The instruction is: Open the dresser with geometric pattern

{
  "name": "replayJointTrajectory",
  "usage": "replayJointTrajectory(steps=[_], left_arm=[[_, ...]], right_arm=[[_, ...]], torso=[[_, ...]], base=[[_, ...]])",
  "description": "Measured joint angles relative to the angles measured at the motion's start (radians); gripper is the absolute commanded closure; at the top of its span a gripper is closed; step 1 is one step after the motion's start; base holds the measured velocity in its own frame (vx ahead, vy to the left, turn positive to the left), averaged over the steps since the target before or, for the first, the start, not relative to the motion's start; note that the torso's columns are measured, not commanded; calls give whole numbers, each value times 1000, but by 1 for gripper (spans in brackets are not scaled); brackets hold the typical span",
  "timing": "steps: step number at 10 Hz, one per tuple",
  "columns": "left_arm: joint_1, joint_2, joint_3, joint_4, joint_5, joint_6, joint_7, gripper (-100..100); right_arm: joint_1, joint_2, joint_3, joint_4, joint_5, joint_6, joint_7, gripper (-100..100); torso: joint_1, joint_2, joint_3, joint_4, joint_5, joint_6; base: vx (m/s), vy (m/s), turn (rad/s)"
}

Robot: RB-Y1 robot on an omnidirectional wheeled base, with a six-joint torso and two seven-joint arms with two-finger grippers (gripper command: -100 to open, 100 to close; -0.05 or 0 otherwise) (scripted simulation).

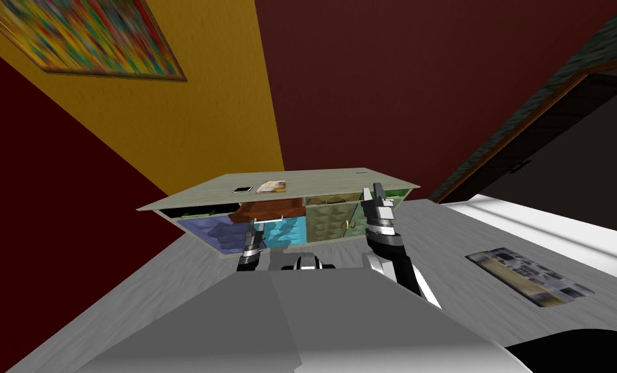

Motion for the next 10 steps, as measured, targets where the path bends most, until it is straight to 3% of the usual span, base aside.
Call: replayJointTrajectory(steps=[4, 6, 8, 10], left_arm=[[-33, 26, 14, -45, 11, 105, 18, -100], [-23, 32, 14, -98, 13, 159, 23, -100], [-51, 43, 22, -93, 18, 190, 30, -100], [-45, 48, 23, -112, 20, 211, 36, -100]], right_arm=[[0, 0, 0, 0, 0, 0, 0, 0], [0, 0, 0, 0, 0, 0, 0, 0], [0, 0, 0, 0, 0, 0, 0, 0], [0, 0, 0, 0, 0, 0, 0, 0]], torso=[[-3, 7, 3, 7, -4, -1], [-6, 12, 5, 11, -8, -2], [-6, 13, 7, 13, -9, -3], [-6, 15, 7, 15, -10, -3]], base=[[-52, -26, 10], [-51, -24, 10], [-28, -18, 2], [0, -3, -1]])
